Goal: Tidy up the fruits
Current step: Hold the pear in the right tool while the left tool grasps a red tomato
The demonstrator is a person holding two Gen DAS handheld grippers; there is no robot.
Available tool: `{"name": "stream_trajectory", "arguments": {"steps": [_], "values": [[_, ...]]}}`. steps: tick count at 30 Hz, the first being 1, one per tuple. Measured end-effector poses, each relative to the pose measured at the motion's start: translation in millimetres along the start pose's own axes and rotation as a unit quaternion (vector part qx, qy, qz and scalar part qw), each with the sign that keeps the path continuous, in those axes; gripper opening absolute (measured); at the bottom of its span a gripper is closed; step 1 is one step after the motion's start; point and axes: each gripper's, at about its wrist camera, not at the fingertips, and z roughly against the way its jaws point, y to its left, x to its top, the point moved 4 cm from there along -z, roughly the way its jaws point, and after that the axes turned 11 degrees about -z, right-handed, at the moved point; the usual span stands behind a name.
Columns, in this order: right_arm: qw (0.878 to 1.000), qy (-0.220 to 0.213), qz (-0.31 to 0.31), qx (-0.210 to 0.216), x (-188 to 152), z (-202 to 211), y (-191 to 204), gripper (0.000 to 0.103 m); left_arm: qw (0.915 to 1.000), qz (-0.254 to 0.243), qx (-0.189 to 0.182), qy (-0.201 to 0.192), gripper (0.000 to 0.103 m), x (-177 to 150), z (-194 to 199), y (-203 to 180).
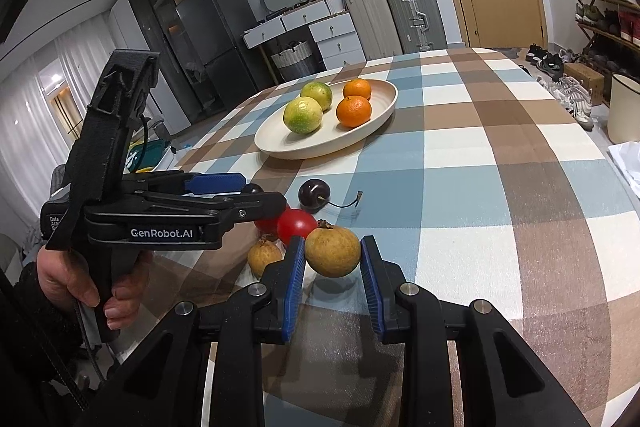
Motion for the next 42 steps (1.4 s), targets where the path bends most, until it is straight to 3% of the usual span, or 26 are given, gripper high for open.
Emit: {"name": "stream_trajectory", "arguments": {"steps": [9,20,30,42], "values": [[1.000,-0.001,-0.005,0.005,0,1,-1,0.028,0.9988,0.042,-0.024,-0.005,0.066,-5,3,21],[1.000,0.006,-0.005,0.000,0,-2,-1,0.028,0.9906,0.110,-0.082,0.001,0.061,-10,-1,42],[1.000,0.006,-0.006,-0.004,-2,-3,-1,0.028,0.9969,0.067,-0.041,0.007,0.056,-14,9,11],[1.000,0.001,-0.011,0.000,-3,0,-3,0.028,0.9958,0.057,-0.070,0.017,0.034,-14,2,-7]]}}
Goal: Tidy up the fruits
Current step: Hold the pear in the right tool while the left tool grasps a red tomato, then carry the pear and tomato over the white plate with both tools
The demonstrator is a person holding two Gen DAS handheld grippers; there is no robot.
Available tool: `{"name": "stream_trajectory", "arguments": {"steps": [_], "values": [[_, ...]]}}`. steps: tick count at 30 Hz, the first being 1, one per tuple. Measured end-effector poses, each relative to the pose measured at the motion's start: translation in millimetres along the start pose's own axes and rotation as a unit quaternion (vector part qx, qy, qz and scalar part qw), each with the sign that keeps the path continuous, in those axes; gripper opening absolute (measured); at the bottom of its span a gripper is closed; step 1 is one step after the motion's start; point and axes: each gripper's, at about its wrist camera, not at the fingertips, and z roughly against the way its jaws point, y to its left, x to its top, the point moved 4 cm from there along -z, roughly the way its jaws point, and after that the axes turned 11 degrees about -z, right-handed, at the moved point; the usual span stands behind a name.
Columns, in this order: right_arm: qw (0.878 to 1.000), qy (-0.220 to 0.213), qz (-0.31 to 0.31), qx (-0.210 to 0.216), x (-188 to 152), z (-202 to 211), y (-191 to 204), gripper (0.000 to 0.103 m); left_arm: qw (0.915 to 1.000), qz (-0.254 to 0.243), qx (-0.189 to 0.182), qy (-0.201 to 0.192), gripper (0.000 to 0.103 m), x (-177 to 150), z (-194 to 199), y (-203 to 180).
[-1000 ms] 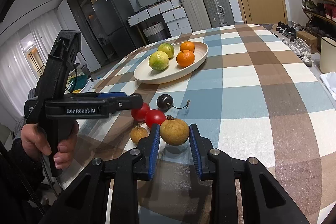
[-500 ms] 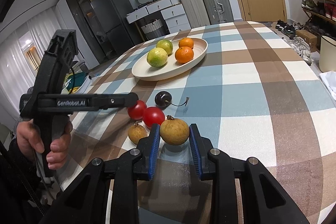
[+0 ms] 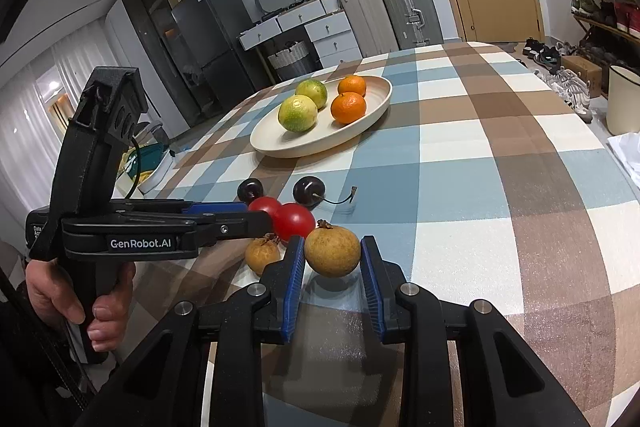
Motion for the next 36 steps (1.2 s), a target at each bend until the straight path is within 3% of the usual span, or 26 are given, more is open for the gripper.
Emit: {"name": "stream_trajectory", "arguments": {"steps": [2,18,36], "values": [[1.000,0.000,0.000,0.001,0,0,0,0.028,1.0000,-0.001,-0.003,0.000,0.029,2,-1,0],[1.000,-0.002,0.019,0.002,10,0,11,0.028,0.9993,0.003,-0.008,-0.037,0.027,9,26,11],[0.996,-0.019,0.065,0.063,108,-29,67,0.028,0.9969,0.013,0.004,-0.078,0.027,68,60,61]]}}
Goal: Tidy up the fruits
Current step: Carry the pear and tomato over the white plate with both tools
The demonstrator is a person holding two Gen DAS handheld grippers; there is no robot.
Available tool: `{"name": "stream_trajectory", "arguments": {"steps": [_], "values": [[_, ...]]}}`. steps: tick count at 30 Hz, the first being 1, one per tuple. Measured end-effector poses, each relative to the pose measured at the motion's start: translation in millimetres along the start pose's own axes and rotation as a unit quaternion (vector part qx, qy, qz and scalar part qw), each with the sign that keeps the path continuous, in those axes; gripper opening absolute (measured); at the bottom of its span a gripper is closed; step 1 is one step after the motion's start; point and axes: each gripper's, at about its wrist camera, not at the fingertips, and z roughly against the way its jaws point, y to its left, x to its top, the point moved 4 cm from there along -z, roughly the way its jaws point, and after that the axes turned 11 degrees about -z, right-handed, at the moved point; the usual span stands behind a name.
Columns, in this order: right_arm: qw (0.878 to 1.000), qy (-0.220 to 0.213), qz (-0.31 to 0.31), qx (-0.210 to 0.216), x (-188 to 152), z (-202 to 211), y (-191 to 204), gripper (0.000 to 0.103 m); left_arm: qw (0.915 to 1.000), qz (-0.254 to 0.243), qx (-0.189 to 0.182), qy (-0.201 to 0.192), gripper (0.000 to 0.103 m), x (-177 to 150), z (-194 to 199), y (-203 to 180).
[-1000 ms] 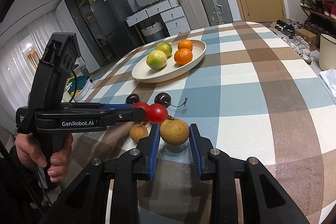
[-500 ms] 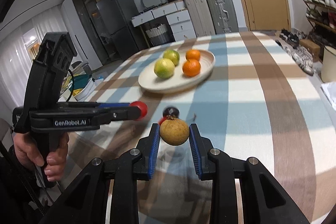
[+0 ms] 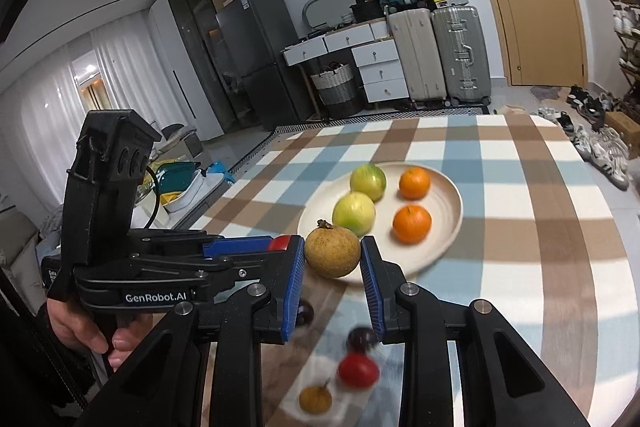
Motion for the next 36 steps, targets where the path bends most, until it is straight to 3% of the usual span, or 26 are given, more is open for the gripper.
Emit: {"name": "stream_trajectory", "arguments": {"steps": [13,22,36], "values": [[0.999,0.030,-0.021,0.006,47,-56,-12,0.028,0.9995,0.018,0.023,0.011,0.027,40,-32,57],[0.997,0.069,-0.022,-0.017,35,-88,-31,0.028,0.9988,0.028,0.028,0.028,0.027,43,-66,89],[0.994,0.102,-0.023,-0.024,13,-105,-42,0.028,0.9982,0.039,0.023,0.039,0.027,36,-94,104]]}}
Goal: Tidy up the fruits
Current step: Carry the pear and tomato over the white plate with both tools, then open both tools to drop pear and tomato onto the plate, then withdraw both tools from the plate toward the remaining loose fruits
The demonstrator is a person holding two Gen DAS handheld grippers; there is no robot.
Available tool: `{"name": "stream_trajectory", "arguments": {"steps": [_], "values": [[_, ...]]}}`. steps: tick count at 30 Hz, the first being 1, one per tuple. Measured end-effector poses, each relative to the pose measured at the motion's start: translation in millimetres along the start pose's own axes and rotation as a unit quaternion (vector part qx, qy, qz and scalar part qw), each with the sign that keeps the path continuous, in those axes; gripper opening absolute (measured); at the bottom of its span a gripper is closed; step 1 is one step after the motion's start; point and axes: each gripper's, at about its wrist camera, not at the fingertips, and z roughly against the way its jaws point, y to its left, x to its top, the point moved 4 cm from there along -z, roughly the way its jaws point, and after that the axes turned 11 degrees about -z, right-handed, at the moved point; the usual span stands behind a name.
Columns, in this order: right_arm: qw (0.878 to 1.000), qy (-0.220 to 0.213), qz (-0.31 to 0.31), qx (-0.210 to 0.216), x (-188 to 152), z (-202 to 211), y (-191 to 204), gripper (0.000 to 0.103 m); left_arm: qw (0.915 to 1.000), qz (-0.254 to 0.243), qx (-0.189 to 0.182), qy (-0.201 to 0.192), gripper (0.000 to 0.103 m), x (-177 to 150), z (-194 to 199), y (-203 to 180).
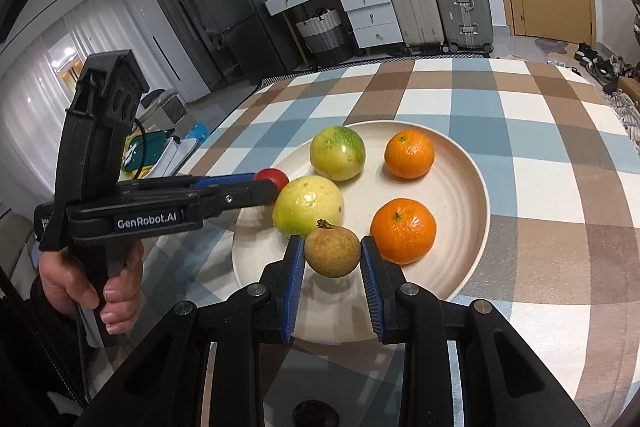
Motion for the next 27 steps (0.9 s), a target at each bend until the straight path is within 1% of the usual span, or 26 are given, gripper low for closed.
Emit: {"name": "stream_trajectory", "arguments": {"steps": [9,10,12,13,14,18,20,21,23,27], "values": [[1.000,0.002,0.011,-0.010,-2,-7,5,0.029,0.9999,0.006,-0.007,0.013,0.027,-3,-10,3],[1.000,0.000,0.011,-0.013,-2,-8,5,0.031,0.9999,0.005,-0.008,0.013,0.027,-3,-10,2],[1.000,-0.005,0.008,-0.013,-1,-5,5,0.044,0.9999,0.004,-0.007,0.012,0.027,-3,-8,2],[1.000,-0.010,0.007,-0.005,-1,-2,5,0.048,0.9999,0.002,-0.006,0.011,0.029,-3,-6,1],[1.000,-0.015,0.007,-0.001,0,1,6,0.051,0.9999,0.000,-0.006,0.011,0.032,-4,-5,-1],[0.999,-0.041,0.009,-0.006,2,16,8,0.051,0.9999,-0.003,-0.004,0.009,0.038,-7,4,-5],[0.999,-0.046,0.006,-0.007,2,21,8,0.051,1.0000,-0.005,-0.001,0.006,0.044,-9,10,-7],[0.999,-0.048,0.004,-0.009,2,25,7,0.051,1.0000,-0.004,0.001,0.004,0.046,-10,14,-8],[0.999,-0.053,0.000,-0.013,0,31,6,0.051,0.9999,-0.006,0.009,-0.001,0.050,-13,21,-10],[0.998,-0.065,-0.001,-0.014,-4,45,9,0.051,0.9996,-0.010,0.025,-0.008,0.054,-20,37,-17]]}}
